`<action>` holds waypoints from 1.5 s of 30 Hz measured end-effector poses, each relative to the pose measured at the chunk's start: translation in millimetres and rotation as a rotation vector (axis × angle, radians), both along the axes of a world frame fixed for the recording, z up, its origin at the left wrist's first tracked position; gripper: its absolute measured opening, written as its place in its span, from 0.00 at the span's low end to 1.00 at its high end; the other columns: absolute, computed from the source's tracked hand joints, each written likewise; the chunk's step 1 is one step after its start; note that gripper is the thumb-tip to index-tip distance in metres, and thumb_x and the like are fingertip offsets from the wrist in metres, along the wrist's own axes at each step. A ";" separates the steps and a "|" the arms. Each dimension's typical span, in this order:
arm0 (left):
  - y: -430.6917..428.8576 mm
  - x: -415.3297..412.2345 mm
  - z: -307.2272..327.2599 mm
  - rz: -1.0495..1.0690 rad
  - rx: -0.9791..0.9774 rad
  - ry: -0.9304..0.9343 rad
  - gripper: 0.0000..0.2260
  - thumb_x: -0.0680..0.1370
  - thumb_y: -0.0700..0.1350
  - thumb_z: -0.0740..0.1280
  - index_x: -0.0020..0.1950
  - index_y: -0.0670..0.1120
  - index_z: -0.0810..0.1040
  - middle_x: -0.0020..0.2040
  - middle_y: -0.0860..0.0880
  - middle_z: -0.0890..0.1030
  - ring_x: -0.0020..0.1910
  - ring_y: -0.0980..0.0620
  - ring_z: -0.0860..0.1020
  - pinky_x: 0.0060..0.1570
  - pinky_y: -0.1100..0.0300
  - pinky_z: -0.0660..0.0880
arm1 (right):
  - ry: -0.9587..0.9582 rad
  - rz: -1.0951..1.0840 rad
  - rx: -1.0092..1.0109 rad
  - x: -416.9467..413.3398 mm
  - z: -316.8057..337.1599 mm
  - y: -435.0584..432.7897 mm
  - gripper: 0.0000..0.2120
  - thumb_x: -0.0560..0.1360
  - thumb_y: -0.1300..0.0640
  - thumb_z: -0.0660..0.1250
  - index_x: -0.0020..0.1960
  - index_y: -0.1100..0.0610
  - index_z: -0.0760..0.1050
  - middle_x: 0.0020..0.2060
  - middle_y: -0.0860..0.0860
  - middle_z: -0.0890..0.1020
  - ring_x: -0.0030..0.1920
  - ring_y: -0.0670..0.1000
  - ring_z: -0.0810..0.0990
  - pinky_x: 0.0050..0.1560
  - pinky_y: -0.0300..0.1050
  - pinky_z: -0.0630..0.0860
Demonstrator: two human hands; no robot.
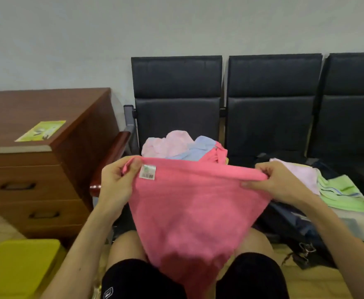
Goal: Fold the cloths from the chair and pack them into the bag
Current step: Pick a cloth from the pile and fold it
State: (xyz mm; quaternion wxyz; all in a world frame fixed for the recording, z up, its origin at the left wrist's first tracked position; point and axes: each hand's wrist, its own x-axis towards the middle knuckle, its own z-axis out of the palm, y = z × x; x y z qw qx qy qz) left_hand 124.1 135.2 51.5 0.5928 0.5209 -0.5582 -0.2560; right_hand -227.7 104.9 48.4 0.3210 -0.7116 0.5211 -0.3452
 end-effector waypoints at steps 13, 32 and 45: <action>-5.4 20.2 -77.1 0.135 0.323 -0.031 0.06 0.79 0.46 0.69 0.44 0.55 0.84 0.39 0.52 0.86 0.41 0.53 0.84 0.45 0.44 0.82 | -0.260 -0.291 0.129 6.1 -37.9 -2.4 0.16 0.67 0.60 0.79 0.36 0.65 0.72 0.29 0.54 0.76 0.31 0.48 0.73 0.32 0.44 0.70; -14.5 23.0 -117.1 0.219 0.465 0.317 0.02 0.75 0.44 0.72 0.45 0.49 0.85 0.38 0.50 0.86 0.43 0.50 0.83 0.53 0.45 0.79 | 0.060 0.055 0.466 20.0 -70.8 15.9 0.06 0.71 0.60 0.76 0.44 0.49 0.85 0.37 0.43 0.86 0.37 0.38 0.81 0.38 0.28 0.73; -8.1 -11.5 -114.4 0.116 0.503 0.371 0.07 0.79 0.42 0.69 0.44 0.46 0.86 0.42 0.45 0.86 0.47 0.47 0.83 0.51 0.52 0.79 | -0.551 -0.283 0.370 50.1 -68.3 20.9 0.09 0.78 0.62 0.66 0.40 0.64 0.76 0.22 0.51 0.71 0.20 0.44 0.64 0.19 0.34 0.61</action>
